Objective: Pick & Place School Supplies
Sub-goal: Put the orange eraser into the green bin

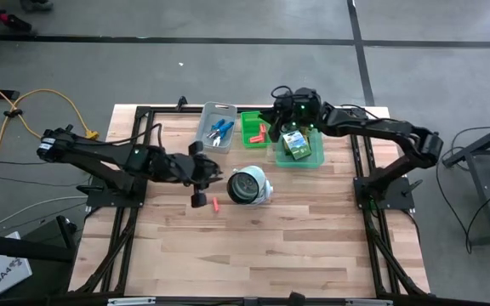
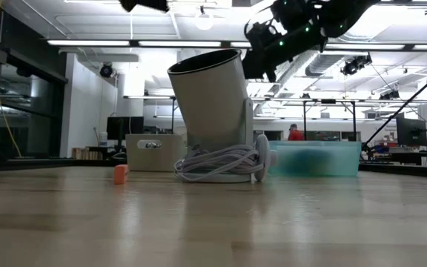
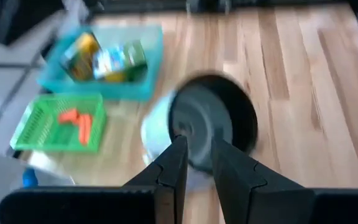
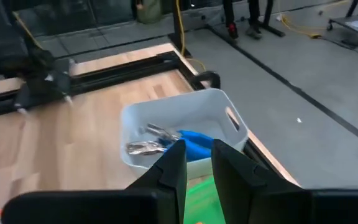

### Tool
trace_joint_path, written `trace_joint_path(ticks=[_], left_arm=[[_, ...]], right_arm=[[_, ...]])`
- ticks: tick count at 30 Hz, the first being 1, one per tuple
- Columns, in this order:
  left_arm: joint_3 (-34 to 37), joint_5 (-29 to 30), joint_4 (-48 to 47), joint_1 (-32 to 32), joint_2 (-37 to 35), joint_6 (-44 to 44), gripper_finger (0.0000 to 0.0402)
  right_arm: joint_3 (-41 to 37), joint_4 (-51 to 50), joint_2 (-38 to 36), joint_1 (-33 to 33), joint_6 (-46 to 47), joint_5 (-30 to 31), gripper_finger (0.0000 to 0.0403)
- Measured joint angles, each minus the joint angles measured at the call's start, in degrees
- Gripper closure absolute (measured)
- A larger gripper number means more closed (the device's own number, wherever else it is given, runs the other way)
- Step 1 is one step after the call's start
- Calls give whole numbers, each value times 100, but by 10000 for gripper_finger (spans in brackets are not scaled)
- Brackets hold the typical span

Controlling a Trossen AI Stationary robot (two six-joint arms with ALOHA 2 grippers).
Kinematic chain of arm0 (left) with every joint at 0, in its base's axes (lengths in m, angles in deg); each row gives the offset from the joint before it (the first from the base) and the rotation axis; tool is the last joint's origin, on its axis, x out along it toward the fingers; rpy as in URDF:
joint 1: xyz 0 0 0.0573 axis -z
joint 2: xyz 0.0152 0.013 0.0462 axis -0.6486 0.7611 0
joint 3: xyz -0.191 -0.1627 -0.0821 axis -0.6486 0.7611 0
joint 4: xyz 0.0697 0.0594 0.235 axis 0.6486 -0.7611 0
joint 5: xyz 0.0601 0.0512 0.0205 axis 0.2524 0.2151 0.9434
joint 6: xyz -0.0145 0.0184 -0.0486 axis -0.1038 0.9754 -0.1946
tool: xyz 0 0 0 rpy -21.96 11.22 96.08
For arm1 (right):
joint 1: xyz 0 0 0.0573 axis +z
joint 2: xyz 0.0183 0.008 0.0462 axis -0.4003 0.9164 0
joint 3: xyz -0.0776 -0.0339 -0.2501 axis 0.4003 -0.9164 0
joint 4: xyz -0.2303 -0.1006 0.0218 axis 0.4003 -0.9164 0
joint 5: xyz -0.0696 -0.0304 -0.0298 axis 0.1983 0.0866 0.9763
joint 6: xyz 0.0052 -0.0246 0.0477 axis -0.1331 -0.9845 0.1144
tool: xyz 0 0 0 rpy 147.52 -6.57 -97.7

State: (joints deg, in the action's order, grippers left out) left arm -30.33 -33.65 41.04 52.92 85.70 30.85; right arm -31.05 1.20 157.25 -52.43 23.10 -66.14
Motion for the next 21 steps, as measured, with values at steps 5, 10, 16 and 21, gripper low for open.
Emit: trace_joint_path(ticks=[5, 10, 16, 21], left_arm=[[0, -644, -581, 103, 57, -58, 334], [38, -1301, -973, 277, 167, 227, 334], [96, -1341, -1519, 547, 328, 716, 334], [204, -1307, -1545, 629, 500, 997, 334]], right_arm=[[0, -81, -154, 233, 27, -234, 339], [0, -163, -220, 489, 63, -433, 339], [-7, -342, -346, 822, 186, -431, 339], [-2, -621, -622, 1092, 364, -451, 339]])
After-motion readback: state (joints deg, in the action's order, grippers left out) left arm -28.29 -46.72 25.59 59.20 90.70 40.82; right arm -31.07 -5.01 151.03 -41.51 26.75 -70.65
